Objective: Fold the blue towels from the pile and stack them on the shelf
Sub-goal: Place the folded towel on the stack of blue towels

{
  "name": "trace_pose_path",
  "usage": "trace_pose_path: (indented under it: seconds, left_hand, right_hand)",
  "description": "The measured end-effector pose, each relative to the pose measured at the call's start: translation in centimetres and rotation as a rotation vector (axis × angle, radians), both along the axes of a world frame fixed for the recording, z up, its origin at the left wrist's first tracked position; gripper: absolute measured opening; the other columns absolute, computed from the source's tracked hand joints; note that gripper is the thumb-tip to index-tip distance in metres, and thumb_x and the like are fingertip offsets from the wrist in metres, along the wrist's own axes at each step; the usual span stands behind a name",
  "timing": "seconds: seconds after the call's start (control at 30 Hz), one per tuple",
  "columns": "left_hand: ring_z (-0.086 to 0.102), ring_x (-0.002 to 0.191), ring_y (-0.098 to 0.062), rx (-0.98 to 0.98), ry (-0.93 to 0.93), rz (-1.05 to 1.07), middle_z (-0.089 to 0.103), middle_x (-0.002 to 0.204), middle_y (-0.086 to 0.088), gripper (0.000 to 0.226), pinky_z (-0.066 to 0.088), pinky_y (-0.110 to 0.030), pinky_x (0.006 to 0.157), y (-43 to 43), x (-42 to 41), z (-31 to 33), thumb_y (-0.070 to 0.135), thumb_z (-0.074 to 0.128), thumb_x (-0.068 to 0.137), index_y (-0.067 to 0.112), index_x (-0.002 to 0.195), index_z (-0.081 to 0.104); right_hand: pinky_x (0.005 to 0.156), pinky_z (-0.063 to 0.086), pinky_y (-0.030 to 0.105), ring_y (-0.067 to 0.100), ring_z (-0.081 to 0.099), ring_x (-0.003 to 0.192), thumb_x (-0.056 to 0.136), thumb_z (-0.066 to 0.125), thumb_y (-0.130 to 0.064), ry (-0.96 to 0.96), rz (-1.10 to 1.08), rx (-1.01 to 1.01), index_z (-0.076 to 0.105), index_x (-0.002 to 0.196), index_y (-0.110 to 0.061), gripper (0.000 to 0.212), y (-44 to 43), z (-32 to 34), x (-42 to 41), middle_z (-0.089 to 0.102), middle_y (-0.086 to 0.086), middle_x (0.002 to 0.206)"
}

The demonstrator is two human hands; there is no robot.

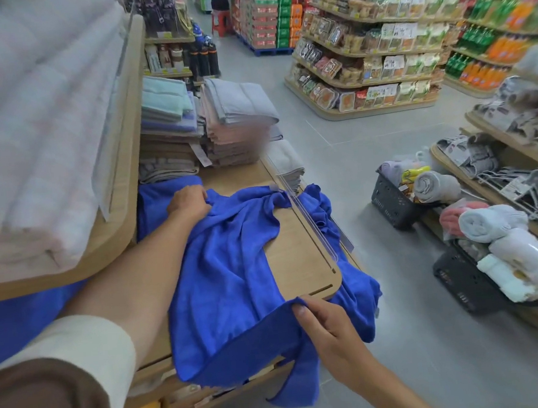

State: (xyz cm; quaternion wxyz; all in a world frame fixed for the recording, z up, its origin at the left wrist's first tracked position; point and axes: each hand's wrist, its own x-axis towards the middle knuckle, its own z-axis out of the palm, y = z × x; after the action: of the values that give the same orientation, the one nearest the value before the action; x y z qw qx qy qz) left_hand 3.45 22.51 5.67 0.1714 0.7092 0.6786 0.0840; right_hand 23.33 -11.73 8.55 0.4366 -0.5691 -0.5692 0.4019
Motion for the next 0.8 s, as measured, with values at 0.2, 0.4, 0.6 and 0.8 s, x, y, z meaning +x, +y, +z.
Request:
trace_pose_path:
  seconds: [0.2, 0.4, 0.6, 0.8]
  left_hand:
    - [0.059, 0.113, -0.037, 0.108, -0.178, 0.164, 0.065, 0.122, -0.013, 0.020, 0.050, -0.045, 0.092, 0.0, 0.2, 0.2, 0.022, 0.041, 0.100, 0.018, 0.105, 0.060]
    - [0.061, 0.099, -0.027, 0.187, -0.644, 0.182, 0.068, 0.113, -0.010, 0.022, 0.042, -0.030, 0.077, -2.5, 2.2, 3.8, 0.018, 0.049, 0.102, 0.008, 0.117, 0.061]
    - [0.070, 0.084, -0.007, -0.141, -1.188, 0.058, 0.077, 0.097, 0.006, 0.011, 0.052, -0.017, 0.066, -11.7, 3.2, 6.6, 0.016, 0.066, 0.098, 0.021, 0.103, 0.074]
    - [0.060, 0.067, -0.012, -0.263, -1.362, 0.038, 0.069, 0.084, -0.001, 0.022, 0.047, -0.029, 0.059, -19.8, 3.6, 9.2, 0.014, 0.060, 0.098, 0.024, 0.084, 0.073]
  right_hand:
    - [0.067, 0.038, 0.046, 0.029, 0.044, 0.070, 0.099, 0.048, -0.034, -0.012, 0.023, 0.015, 0.049, 0.077, 0.004, 0.044, 0.2, -0.2, 0.3, 0.045, 0.012, 0.076]
    - [0.085, 0.053, 0.042, 0.023, 0.068, 0.092, 0.095, 0.058, -0.026, 0.019, 0.014, 0.027, 0.076, 0.095, -0.032, 0.019, 2.2, 0.8, 0.6, 0.073, 0.008, 0.093]
    - [0.078, 0.051, 0.030, 0.016, 0.066, 0.082, 0.088, 0.061, -0.043, 0.046, 0.061, 0.165, 0.072, 0.094, -0.033, 0.016, 5.8, 4.9, 1.2, 0.071, -0.002, 0.088]
    - [0.072, 0.051, 0.017, 0.007, 0.069, 0.081, 0.092, 0.070, -0.027, -0.028, -0.014, 0.296, 0.074, 0.090, -0.040, 0.014, 9.0, 7.3, 1.1, 0.074, -0.015, 0.090]
